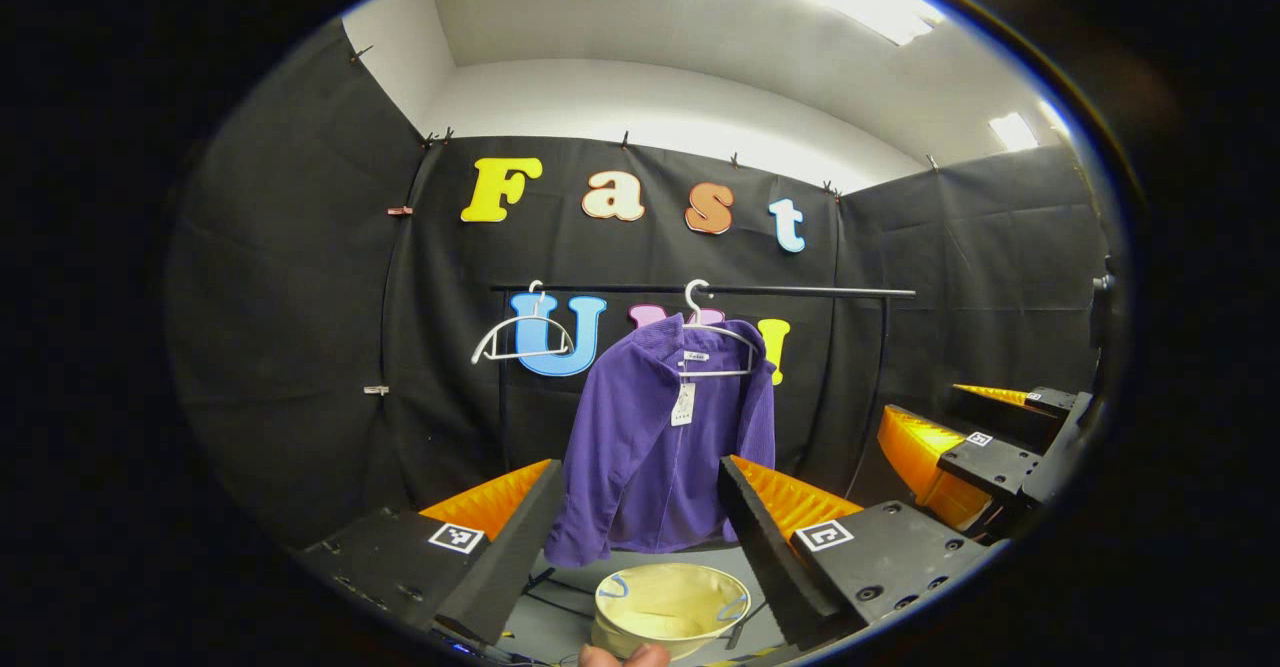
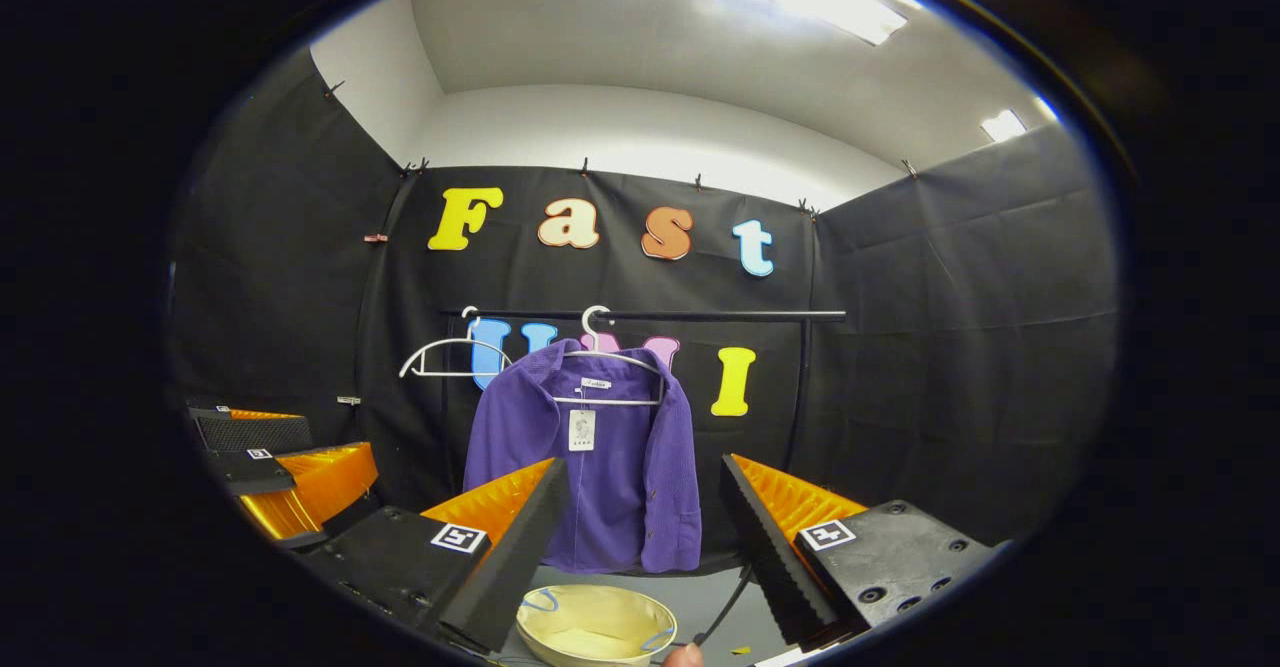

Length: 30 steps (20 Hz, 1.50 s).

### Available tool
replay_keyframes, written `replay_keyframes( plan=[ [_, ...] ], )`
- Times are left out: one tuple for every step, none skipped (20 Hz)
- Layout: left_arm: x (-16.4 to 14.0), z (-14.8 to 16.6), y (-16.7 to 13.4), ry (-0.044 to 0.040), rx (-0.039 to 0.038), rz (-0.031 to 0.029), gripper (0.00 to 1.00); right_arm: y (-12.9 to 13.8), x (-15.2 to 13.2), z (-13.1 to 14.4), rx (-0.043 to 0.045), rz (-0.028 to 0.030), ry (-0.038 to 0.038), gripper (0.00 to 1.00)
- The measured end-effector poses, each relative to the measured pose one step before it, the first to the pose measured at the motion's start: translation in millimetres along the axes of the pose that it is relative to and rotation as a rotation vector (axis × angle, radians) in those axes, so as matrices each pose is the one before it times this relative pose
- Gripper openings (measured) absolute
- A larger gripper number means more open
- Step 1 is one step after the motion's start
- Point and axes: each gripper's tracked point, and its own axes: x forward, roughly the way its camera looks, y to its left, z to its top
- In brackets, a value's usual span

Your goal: Grasp the clothes on the hanger with both hands and then place them into the laundry hamper below.

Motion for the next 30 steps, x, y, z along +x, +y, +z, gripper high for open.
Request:
replay_keyframes(
  plan=[
    [1.29,1.76,0.84,0.0018,-0.00085,-0.00209,0.97,-0.67,1.02,-0.29,-0.00664,-0.00498,0.00146,0.97],
    [0.75,-1.82,1.99,0.00085,0.00039,0.00093,0.97,-0.65,0.52,-0.51,-0.00315,-0.00433,0.00286,0.97],
    [1.3,1.58,2.35,-0.00033,0.00092,0.00119,0.97,-0.53,1.35,0.43,-0.00096,-0.0065,0.00262,0.98],
    [0.9,0.74,1.61,-0.00451,0.00402,0.00152,0.97,-0.32,0.01,1.52,-0.00063,-0.00509,-0.0015,0.98],
    [1.37,3.07,2.04,-0.00618,0.00539,0.00111,0.97,-0.15,1.13,2.99,-0.00302,-0.00541,-0.0048,0.98],
    [2.11,0.0,0.46,-0.00222,0.00482,-0.00281,0.97,0.31,1.98,2.09,-0.00391,-0.00405,-0.00396,0.98],
    [2.09,1.3,0.57,-0.00098,0.00363,-0.00226,0.97,-1.71,1.69,1.17,-0.00431,-0.00593,-0.00184,0.97],
    [2.27,-0.5,-1.3,0.00055,0.00381,-0.0056,0.97,-2.35,2.87,2.42,0.00066,-0.00814,-0.00343,0.97],
    [3.91,2.0,-2.43,-0.0035,0.00661,-0.00634,0.97,-0.94,3.64,2.62,0.00614,-0.00272,-0.00705,0.97],
    [5.01,1.16,-2.77,-0.00496,0.01083,-0.00629,0.96,-0.54,4.09,1.03,0.00178,-0.00104,-0.00476,0.97],
    [7.74,1.61,-3.25,-0.00224,0.01188,-0.0069,0.97,-2.81,5.28,-0.5,-0.00182,-0.003,-0.00165,0.97],
    [8.97,-1.74,-3.34,0.00261,0.0059,-0.00388,0.97,-1.77,5.67,-1.68,0.00076,0.00316,0.00037,0.97],
    [10.51,-1.01,-2.71,0.00322,-0.00003,-0.00186,0.97,-1.1,8.6,-1.67,0.00062,0.00482,0.00155,0.97],
    [10.66,-1.57,-3.81,0.00341,-0.00095,0.00162,0.97,-3.45,8.59,-1.44,0.00117,0.00378,0.00102,0.97],
    [12.48,0.56,-2.16,0.0027,0.00135,0.00473,0.97,-2.89,10.9,-1.32,0.00469,0.00436,-0.00181,0.97],
    [14.61,-0.54,-2.92,0.00541,0.00284,0.00739,0.97,-4.4,10.76,-2.18,0.00729,0.00541,-0.00293,0.97],
    [14.23,-0.24,-2.95,0.00712,0.00173,0.00884,0.97,-3.27,13.3,-2.23,0.00792,0.00702,-0.00022,0.97],
    [14.91,0.04,-2.8,0.00675,-0.00017,0.01233,0.97,-4.52,15.0,-4.3,0.00509,0.00616,0.00491,0.97],
    [15.12,1.84,-3.46,0.00017,-0.00161,0.01239,0.97,-3.64,15.23,-4.19,0.00568,0.00877,0.00378,0.97],
    [15.42,1.57,-4.52,-0.00286,-0.00169,0.00972,0.97,-4.68,13.64,-4.04,0.0059,0.00897,0.0,0.97],
    [15.58,1.63,-4.13,-0.00225,0.00114,0.00747,0.97,-3.79,14.79,-4.05,0.00776,0.01031,-0.00005,0.97],
    [14.79,-1.75,-5.11,-0.00154,0.00541,0.00925,0.97,-2.99,15.46,-4.44,0.01096,0.01152,0.00381,0.97],
    [15.26,-1.81,-3.45,0.00501,0.00268,0.01264,0.97,-2.05,15.26,-4.71,0.01346,0.01258,0.00515,0.97],
    [13.89,-3.2,-2.29,0.00587,-0.006,0.01454,0.97,-1.76,14.03,-4.73,0.014,0.01245,0.00285,0.97],
    [14.0,-1.12,-1.5,0.00251,-0.0087,0.01701,0.97,-0.84,13.48,-2.72,0.01209,0.01403,-0.00125,0.97],
    [14.63,-0.76,-1.06,-0.00214,-0.00083,0.0167,0.97,-0.94,15.22,-1.94,0.0086,0.01603,-0.00666,0.97],
    [14.0,0.63,-0.38,-0.00459,0.00744,0.01832,0.97,-1.36,12.53,-3.94,0.00141,0.00888,-0.00072,0.97],
    [14.1,-0.04,1.31,-0.00451,0.00961,0.01445,0.97,-0.39,10.85,-4.96,0.00143,0.00884,0.00025,0.97],
    [13.93,-1.05,0.99,-0.00174,0.00762,0.01084,0.97,-1.67,13.17,-4.38,-0.00048,0.00017,0.00325,0.97],
    [14.13,-4.25,0.43,0.00358,0.00425,0.00685,0.97,-1.8,12.8,-4.98,0.00181,-0.00084,0.00595,0.97]
  ],
)
